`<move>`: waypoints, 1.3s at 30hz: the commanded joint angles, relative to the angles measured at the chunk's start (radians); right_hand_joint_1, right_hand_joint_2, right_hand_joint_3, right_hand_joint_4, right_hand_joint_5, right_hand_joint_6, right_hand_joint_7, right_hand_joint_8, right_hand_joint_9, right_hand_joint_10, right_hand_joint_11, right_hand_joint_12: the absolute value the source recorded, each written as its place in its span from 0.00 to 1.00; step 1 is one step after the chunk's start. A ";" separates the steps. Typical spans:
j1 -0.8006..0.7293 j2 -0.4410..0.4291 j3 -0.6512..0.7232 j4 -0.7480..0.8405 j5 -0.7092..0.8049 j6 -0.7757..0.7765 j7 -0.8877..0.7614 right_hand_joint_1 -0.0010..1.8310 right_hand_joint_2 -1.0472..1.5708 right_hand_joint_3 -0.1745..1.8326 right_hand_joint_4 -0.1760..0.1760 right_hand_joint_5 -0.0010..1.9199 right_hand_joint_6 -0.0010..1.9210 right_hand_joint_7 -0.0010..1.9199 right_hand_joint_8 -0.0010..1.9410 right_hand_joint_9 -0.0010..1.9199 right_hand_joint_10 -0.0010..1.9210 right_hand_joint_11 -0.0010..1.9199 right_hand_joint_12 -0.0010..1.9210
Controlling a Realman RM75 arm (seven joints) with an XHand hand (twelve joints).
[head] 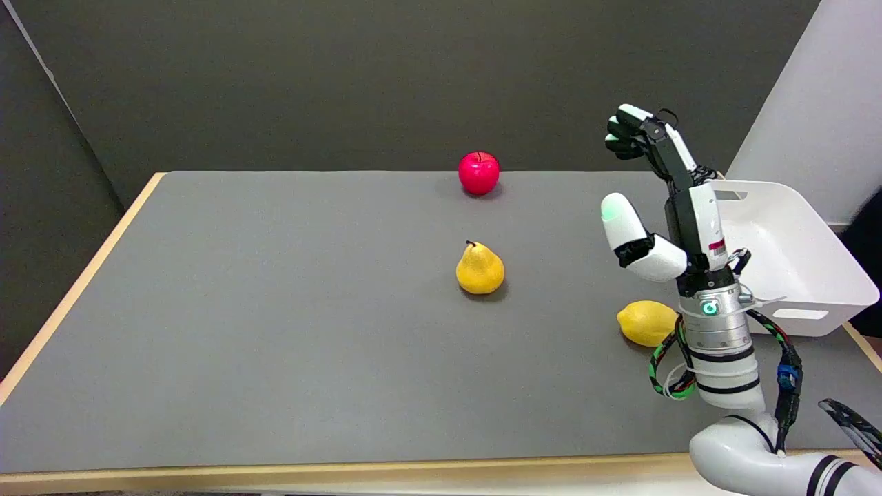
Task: Pick up the pear.
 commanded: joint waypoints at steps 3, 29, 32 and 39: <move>-0.004 0.011 -0.005 -0.009 0.005 -0.058 0.000 0.30 0.68 0.58 0.58 0.13 0.26 0.19 0.23 0.17 0.45 0.10 0.72; 0.132 -0.003 0.041 -0.115 -0.154 -0.622 -0.008 0.21 0.62 0.55 0.14 0.03 0.20 0.03 0.10 0.00 0.22 0.00 0.41; 0.185 -0.016 0.008 -0.182 -0.154 -0.603 -0.001 0.20 0.61 0.55 0.02 0.02 0.19 0.02 0.08 0.01 0.18 0.00 0.33; 0.244 -0.030 -0.039 -0.249 -0.147 -0.567 -0.001 0.19 0.62 0.55 0.00 0.02 0.20 0.01 0.07 0.00 0.14 0.00 0.18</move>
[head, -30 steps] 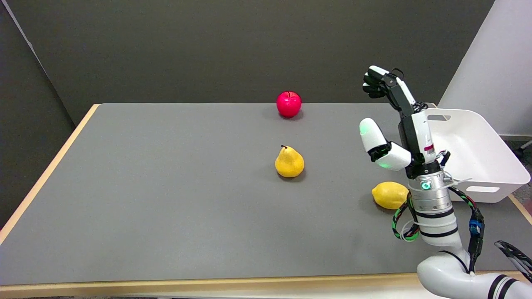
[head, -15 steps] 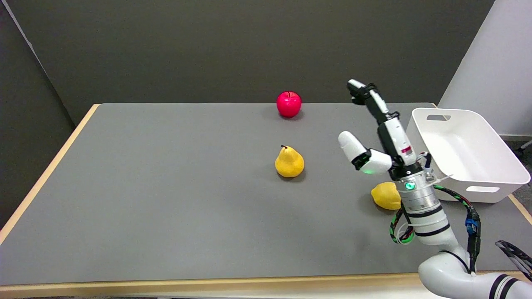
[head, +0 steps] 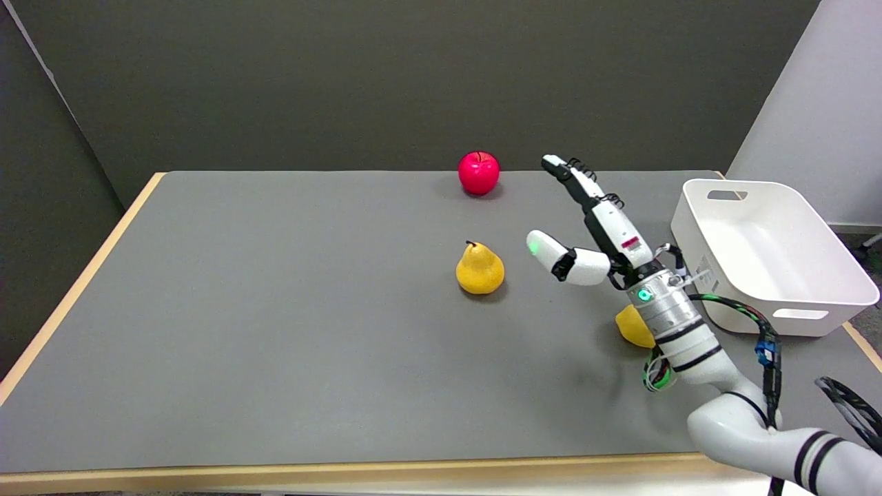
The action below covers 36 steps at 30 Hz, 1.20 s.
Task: Pick up the pear.
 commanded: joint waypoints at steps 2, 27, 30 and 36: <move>0.169 -0.034 -0.065 -0.171 -0.043 -0.108 0.005 0.19 0.62 0.55 0.00 0.02 0.20 0.01 0.07 0.00 0.13 0.00 0.16; 0.230 -0.096 -0.172 -0.182 -0.053 -0.189 0.006 0.22 0.63 0.53 0.00 0.05 0.21 0.05 0.15 0.01 0.25 0.00 0.34; 0.236 -0.101 -0.175 -0.186 -0.053 -0.203 0.006 0.21 0.62 0.57 0.00 0.04 0.23 0.04 0.17 0.01 0.25 0.00 0.35; 0.243 -0.103 -0.190 -0.188 -0.053 -0.241 0.013 0.23 0.64 0.51 0.00 0.06 0.19 0.06 0.13 0.01 0.25 0.00 0.37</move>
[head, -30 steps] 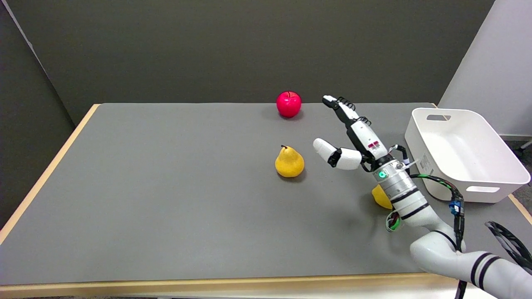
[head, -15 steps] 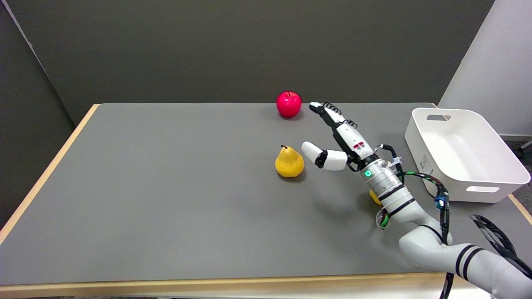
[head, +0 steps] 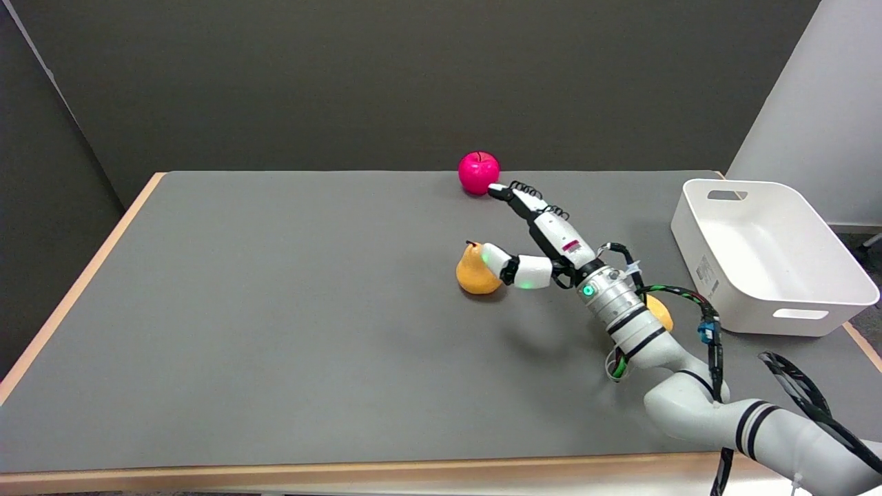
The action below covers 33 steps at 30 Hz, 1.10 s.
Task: Pick up the pear.
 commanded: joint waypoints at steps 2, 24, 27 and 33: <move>0.040 -0.031 -0.052 -0.021 -0.004 -0.102 0.031 0.23 0.64 0.51 0.00 0.06 0.19 0.06 0.13 0.02 0.25 0.00 0.37; 0.057 -0.072 -0.078 -0.046 -0.016 -0.138 0.048 0.24 0.64 0.52 0.00 0.07 0.20 0.07 0.13 0.02 0.26 0.00 0.40; 0.061 -0.078 -0.079 -0.052 -0.041 -0.148 0.048 0.24 0.64 0.52 0.00 0.07 0.20 0.07 0.13 0.02 0.26 0.00 0.41; 0.066 -0.090 -0.083 -0.056 -0.051 -0.158 0.048 0.24 0.64 0.52 0.00 0.07 0.20 0.07 0.13 0.02 0.26 0.00 0.41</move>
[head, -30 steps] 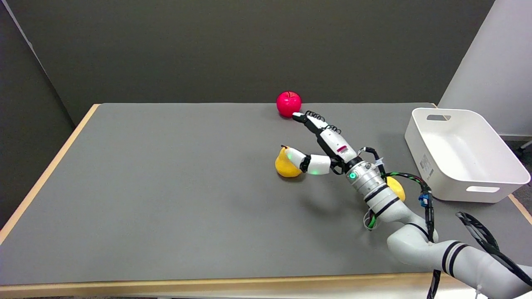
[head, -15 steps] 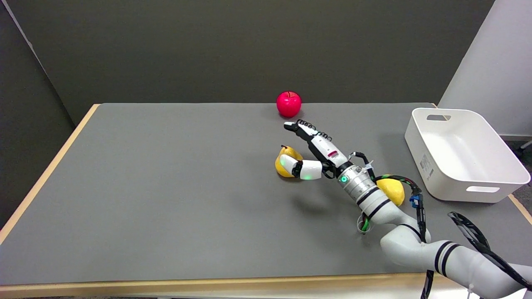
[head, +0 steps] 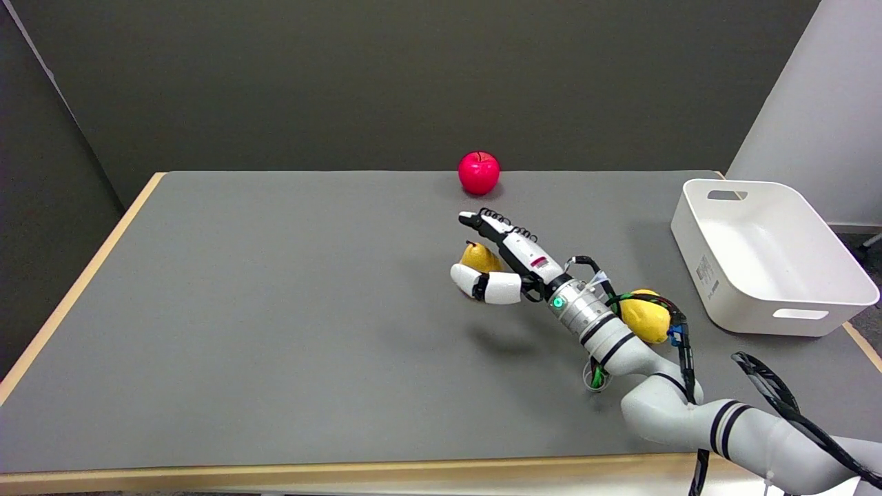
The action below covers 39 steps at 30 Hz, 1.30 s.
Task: Pick up the pear.
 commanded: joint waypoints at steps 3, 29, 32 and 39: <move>0.019 -0.035 -0.024 -0.018 -0.036 -0.043 0.005 0.24 0.64 0.52 0.00 0.07 0.20 0.07 0.13 0.02 0.26 0.00 0.42; 0.031 -0.057 -0.025 -0.030 -0.038 -0.004 -0.005 0.68 0.91 0.08 0.14 0.23 0.88 0.37 0.77 0.34 0.80 0.22 1.00; 0.034 -0.057 -0.019 -0.035 -0.062 0.028 -0.005 0.71 0.91 0.06 0.09 0.24 0.88 0.36 0.76 0.33 0.86 0.23 1.00; 0.053 -0.034 0.016 -0.007 -0.084 0.120 -0.005 0.72 0.88 0.12 0.12 0.27 0.85 0.38 0.71 0.37 0.83 0.27 1.00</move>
